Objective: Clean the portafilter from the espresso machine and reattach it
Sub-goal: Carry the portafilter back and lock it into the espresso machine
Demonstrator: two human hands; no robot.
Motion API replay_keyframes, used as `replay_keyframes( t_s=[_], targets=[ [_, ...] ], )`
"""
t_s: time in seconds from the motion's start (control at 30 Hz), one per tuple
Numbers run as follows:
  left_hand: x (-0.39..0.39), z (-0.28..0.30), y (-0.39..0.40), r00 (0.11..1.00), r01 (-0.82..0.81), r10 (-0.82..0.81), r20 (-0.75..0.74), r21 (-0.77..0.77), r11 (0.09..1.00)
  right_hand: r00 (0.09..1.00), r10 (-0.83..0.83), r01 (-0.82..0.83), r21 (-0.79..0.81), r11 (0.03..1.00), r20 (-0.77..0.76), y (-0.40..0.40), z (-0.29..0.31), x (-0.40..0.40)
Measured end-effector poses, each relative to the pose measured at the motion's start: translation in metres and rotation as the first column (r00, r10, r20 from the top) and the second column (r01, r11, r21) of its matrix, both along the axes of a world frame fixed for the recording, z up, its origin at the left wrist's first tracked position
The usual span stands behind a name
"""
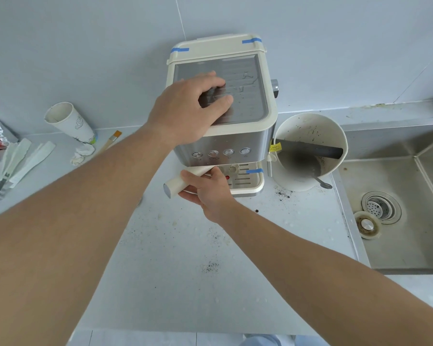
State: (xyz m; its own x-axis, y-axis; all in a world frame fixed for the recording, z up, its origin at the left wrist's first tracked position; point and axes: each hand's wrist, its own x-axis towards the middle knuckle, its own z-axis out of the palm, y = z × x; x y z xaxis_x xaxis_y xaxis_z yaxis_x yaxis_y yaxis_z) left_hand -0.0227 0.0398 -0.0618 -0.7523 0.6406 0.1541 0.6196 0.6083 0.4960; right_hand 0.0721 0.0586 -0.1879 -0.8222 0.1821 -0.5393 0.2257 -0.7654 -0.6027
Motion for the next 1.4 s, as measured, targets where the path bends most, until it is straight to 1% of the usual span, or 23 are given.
replay_keyframes(
  t_s=[0.27, 0.6, 0.7, 0.87, 1.03, 1.27, 1.4],
  targets=[
    [0.000, 0.000, 0.000, 1.000, -0.006, 0.006, 0.003, 0.021, 1.000, 0.993, 0.075, -0.074, 0.013, 0.997, -0.091, -0.003, -0.008, 0.012],
    [0.000, -0.001, 0.000, 1.000, -0.009, 0.008, 0.008, 0.033, 0.999, 0.980, 0.160, -0.152, 0.074, 0.986, -0.119, 0.002, -0.015, 0.018],
    [0.000, -0.001, 0.000, 1.000, -0.006, 0.005, 0.014, 0.044, 0.999, 0.983, 0.140, -0.134, 0.057, 0.989, -0.121, 0.000, -0.012, 0.014],
    [0.000, 0.000, 0.000, 1.000, -0.009, 0.009, -0.001, 0.029, 1.000, 0.993, 0.069, -0.064, 0.051, 0.997, -0.100, -0.009, -0.010, 0.006],
    [0.000, 0.000, 0.000, 1.000, -0.007, 0.007, 0.002, 0.039, 0.999, 0.994, -0.006, 0.008, 0.018, 1.000, -0.111, -0.022, -0.009, 0.002],
    [-0.001, -0.001, 0.001, 1.000, -0.015, 0.015, 0.007, 0.047, 0.999, 0.995, -0.024, 0.027, 0.027, 0.999, -0.100, -0.023, -0.011, 0.004],
    [0.000, 0.000, 0.001, 1.000, -0.017, 0.016, 0.012, 0.053, 0.998, 0.997, -0.065, 0.068, 0.048, 0.997, -0.051, -0.029, -0.010, -0.005]
  ],
)
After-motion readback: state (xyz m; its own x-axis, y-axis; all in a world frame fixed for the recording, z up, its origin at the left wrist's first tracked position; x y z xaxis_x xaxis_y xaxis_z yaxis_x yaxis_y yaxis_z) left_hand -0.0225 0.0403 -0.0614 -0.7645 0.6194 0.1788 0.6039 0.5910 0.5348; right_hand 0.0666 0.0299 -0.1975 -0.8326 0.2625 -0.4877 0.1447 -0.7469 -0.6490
